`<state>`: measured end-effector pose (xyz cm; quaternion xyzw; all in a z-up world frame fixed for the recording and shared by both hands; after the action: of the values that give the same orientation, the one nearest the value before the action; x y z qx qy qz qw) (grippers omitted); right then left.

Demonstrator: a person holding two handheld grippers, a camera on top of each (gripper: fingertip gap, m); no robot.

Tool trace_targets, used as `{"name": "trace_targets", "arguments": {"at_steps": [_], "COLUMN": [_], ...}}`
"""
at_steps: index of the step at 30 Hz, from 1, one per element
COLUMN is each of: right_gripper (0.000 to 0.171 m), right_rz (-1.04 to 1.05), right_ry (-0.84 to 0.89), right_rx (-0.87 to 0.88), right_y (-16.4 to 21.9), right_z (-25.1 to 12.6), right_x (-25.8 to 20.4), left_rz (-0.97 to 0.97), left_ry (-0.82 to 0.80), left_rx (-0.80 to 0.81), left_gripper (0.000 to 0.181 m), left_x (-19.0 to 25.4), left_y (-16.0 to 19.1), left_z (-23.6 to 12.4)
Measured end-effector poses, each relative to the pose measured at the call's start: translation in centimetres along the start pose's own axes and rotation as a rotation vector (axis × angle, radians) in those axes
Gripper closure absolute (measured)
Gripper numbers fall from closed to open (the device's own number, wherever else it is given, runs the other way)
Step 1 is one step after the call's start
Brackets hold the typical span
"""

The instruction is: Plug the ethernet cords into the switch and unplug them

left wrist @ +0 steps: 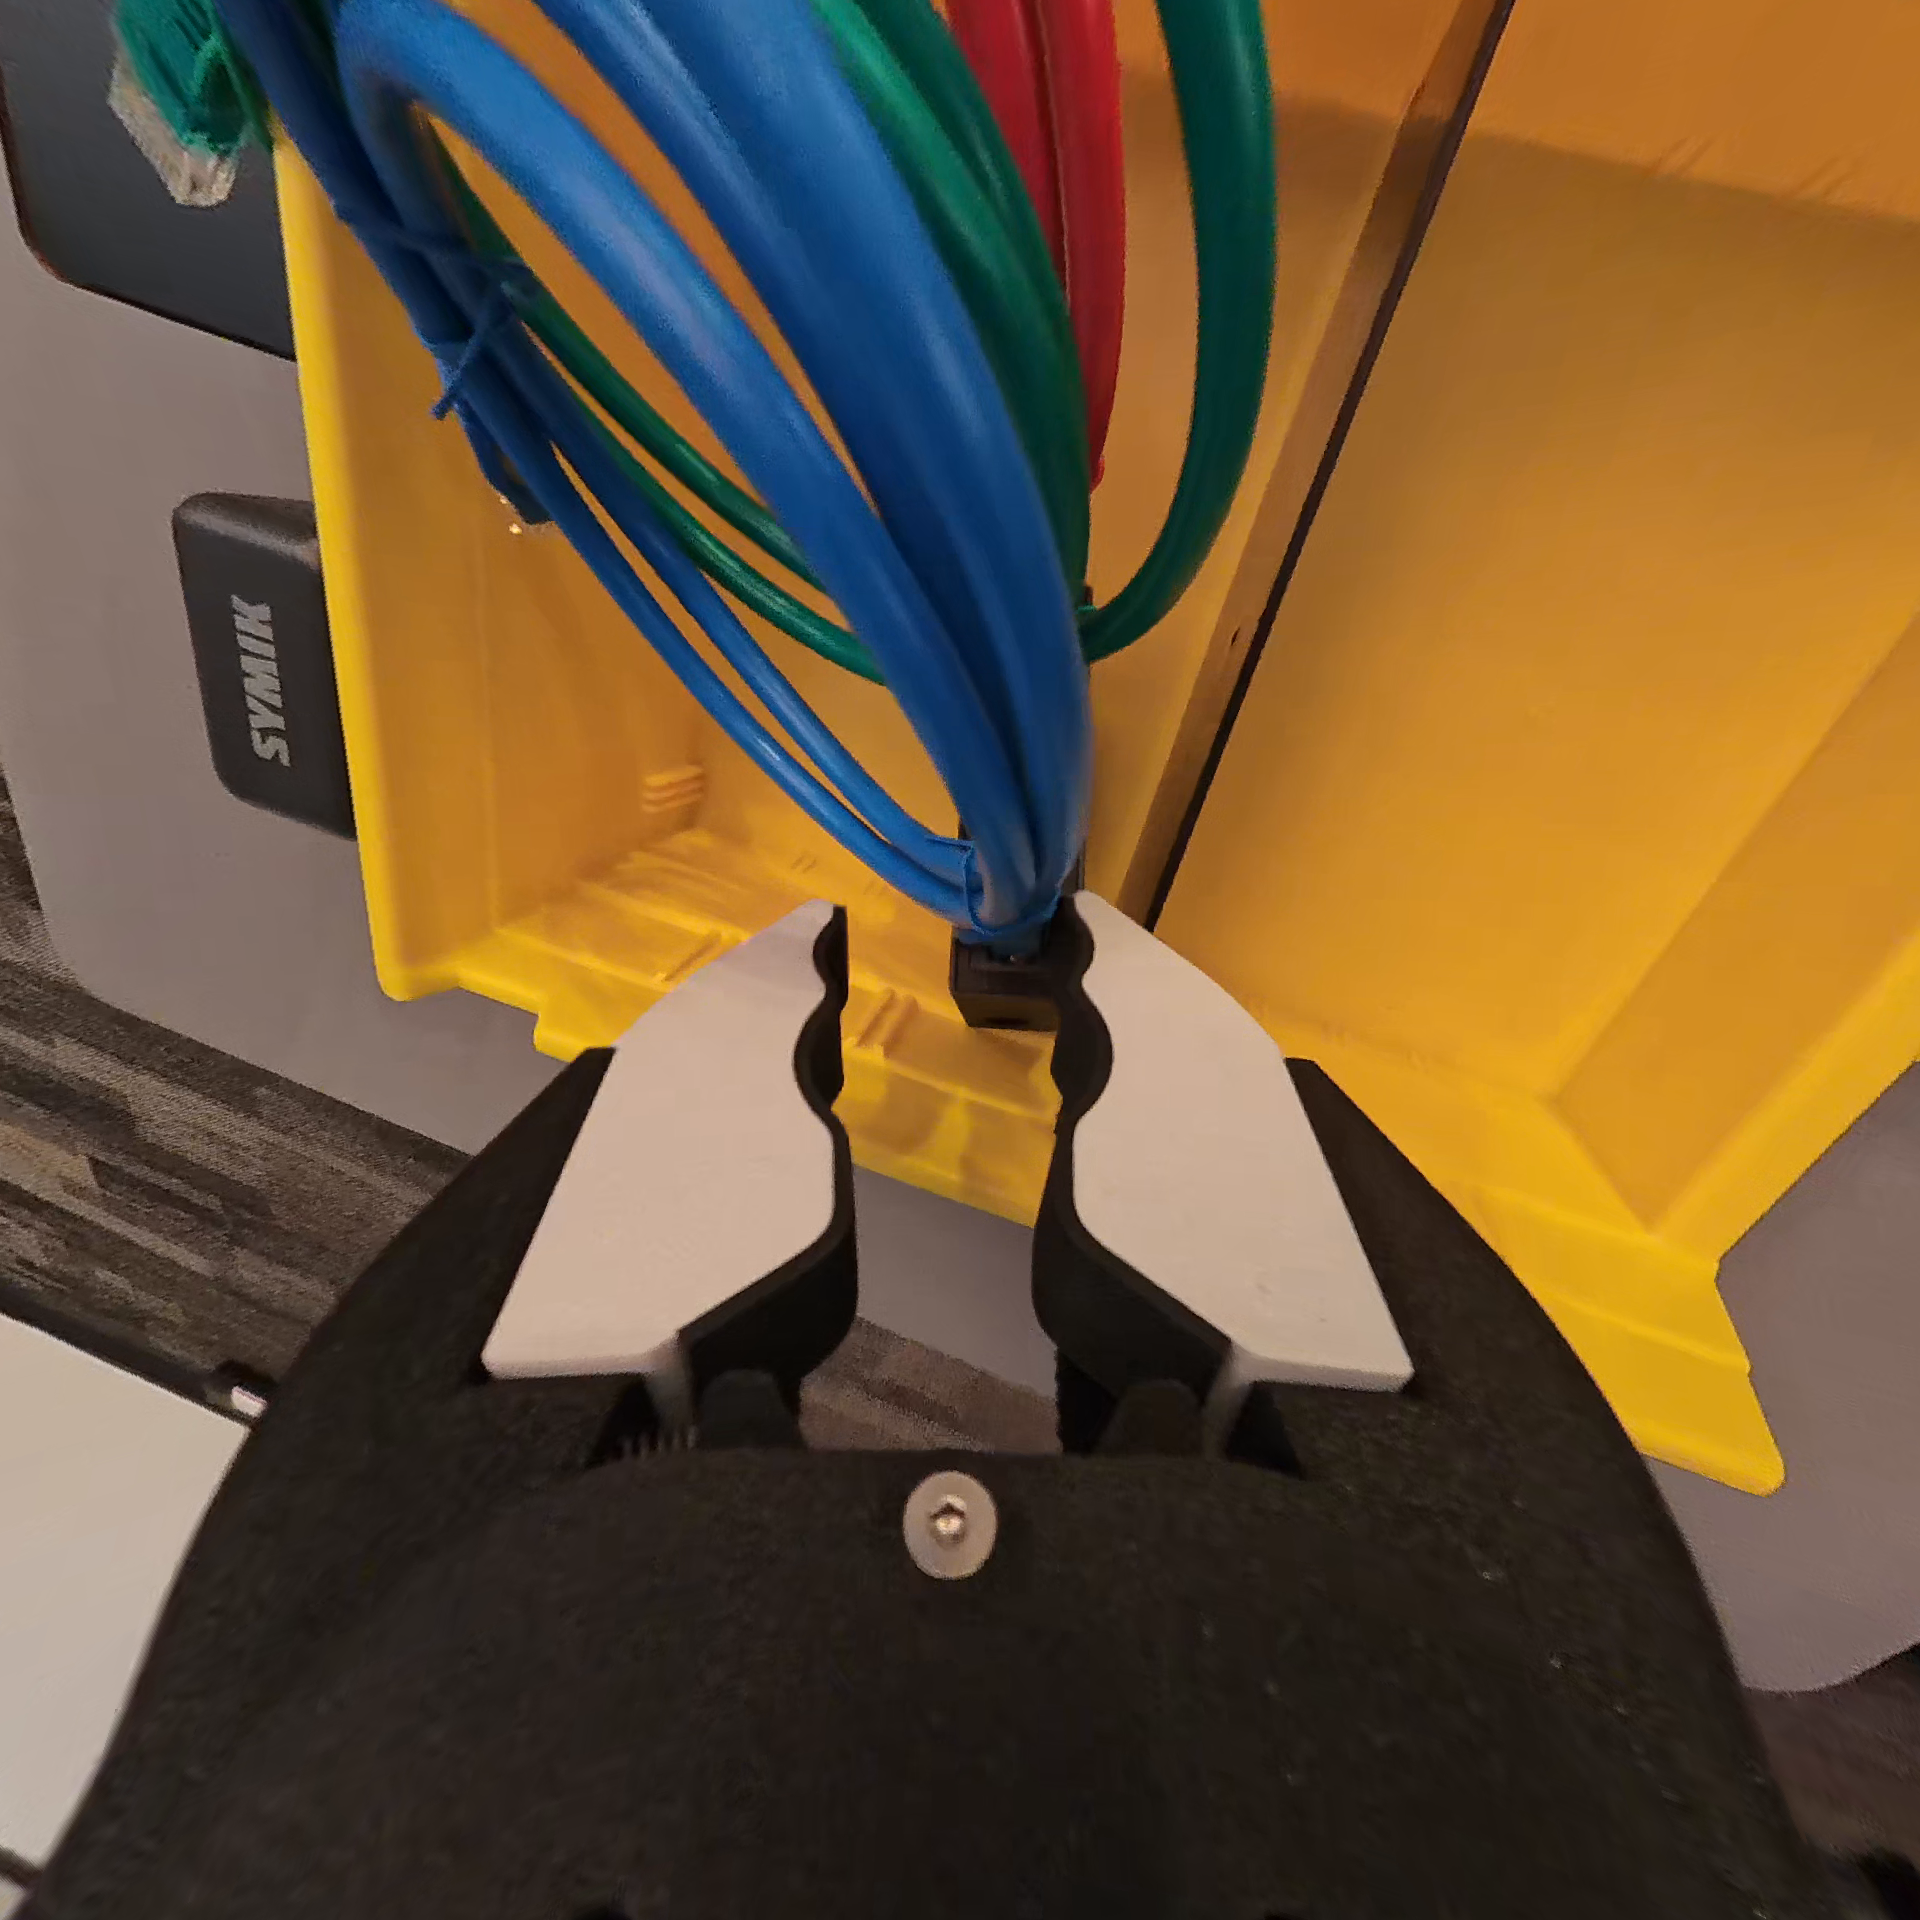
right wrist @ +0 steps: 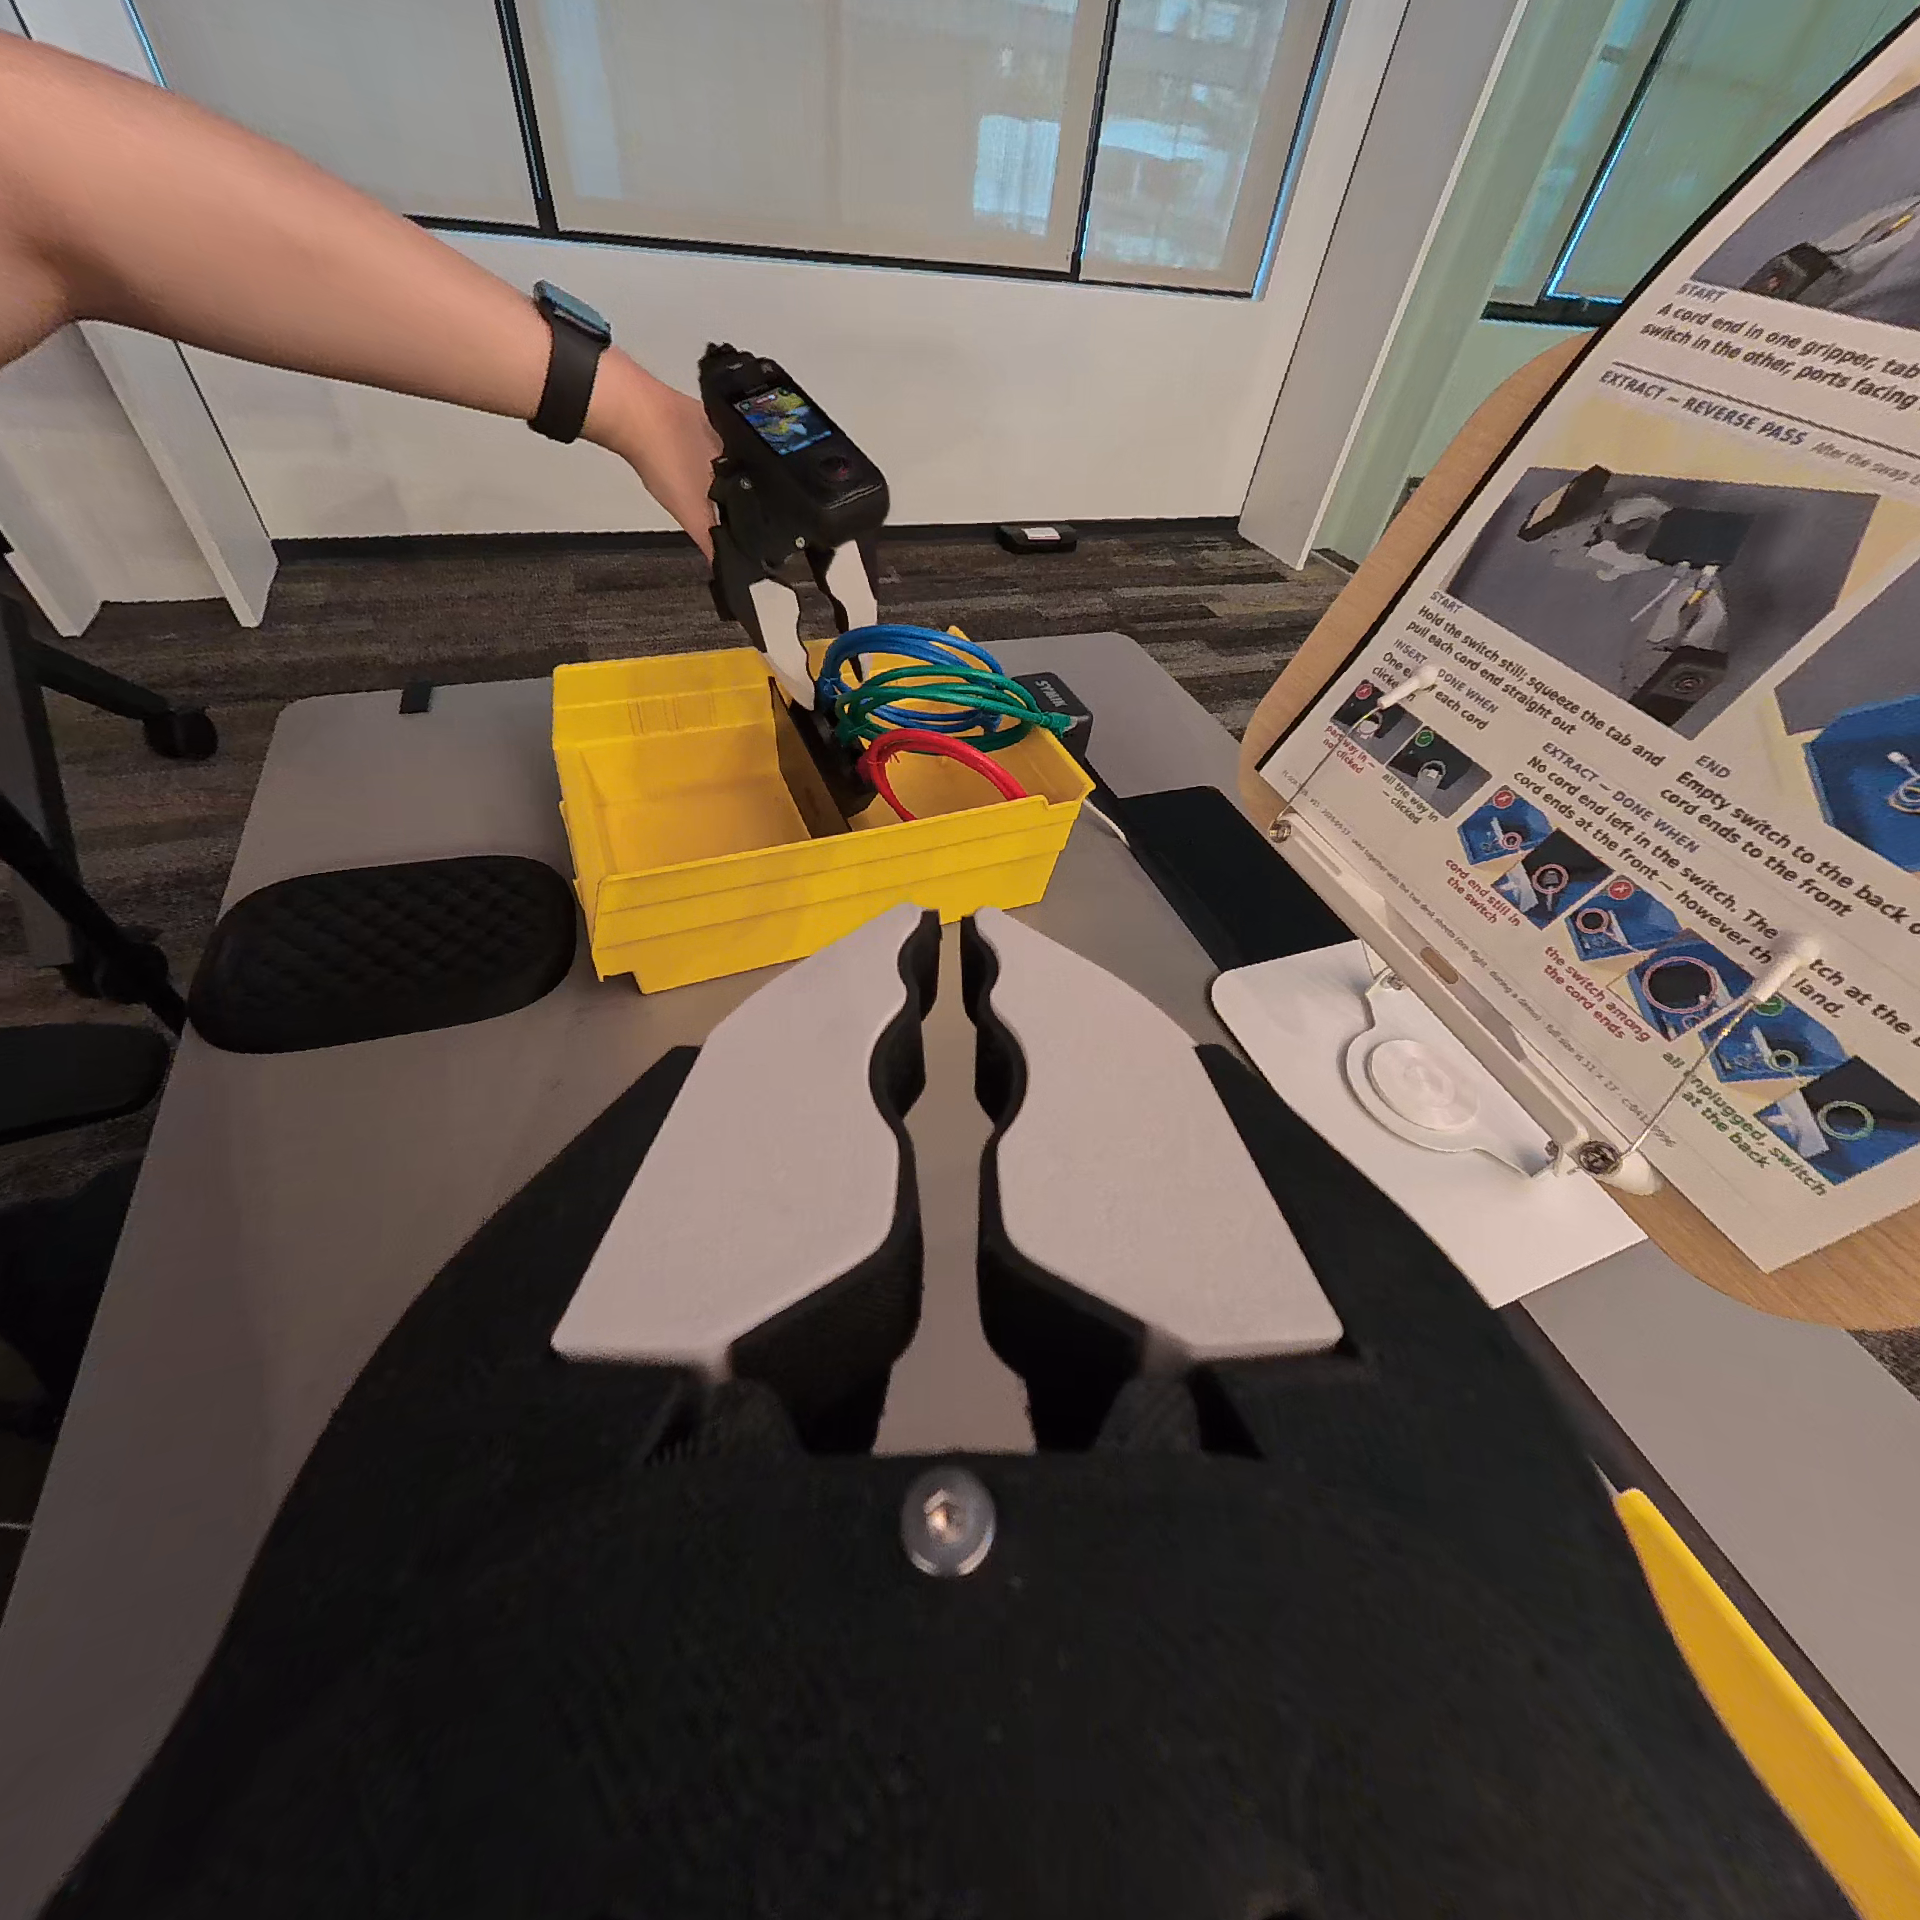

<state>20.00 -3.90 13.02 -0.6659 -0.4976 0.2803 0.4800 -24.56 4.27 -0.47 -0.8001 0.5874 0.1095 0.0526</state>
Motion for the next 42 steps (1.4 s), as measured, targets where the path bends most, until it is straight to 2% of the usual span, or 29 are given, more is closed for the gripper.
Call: {"name": "trace_targets", "arguments": {"at_steps": [5, 28, 32, 42], "right_gripper": [0.167, 0.167, 0.167, 0.167], "right_rz": [-0.007, -0.057, -0.052, -0.028], "right_ry": [-0.003, -0.026, -0.038, -0.146], "right_rx": [-0.009, -0.024, -0.011, -0.048], "right_y": [0.0, -0.1, -0.2, 0.7], "right_z": [0.2, 0.4, 0.5, 4.1], "right_x": [-0.1, -1.1, -1.1, -1.9], "left_rz": [0.013, -0.011, -0.007, 0.114], "left_ry": [0.062, 0.063, 0.052, -0.152], "left_rx": [-0.051, -0.139, -0.171, -0.297], "left_gripper": [0.144, 0.15, 0.151, 0.155], "left_x": [0.5, 0.2, 0.0, 0.3], "left_y": [-0.4, -0.5, -1.1, -3.0], "left_z": [0.4, 1.4, -0.1, -7.2]}}
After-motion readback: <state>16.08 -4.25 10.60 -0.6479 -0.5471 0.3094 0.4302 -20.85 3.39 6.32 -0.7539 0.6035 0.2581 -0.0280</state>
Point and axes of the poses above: each gripper's, where its closed fingertips meet, z out along the fingers, y out of its underside, x = y × z across the jaws, the point moved 6 cm from there along -z, back along the fingers, and after that the axes turned 10 degrees about -x, right-handed, at the moved point
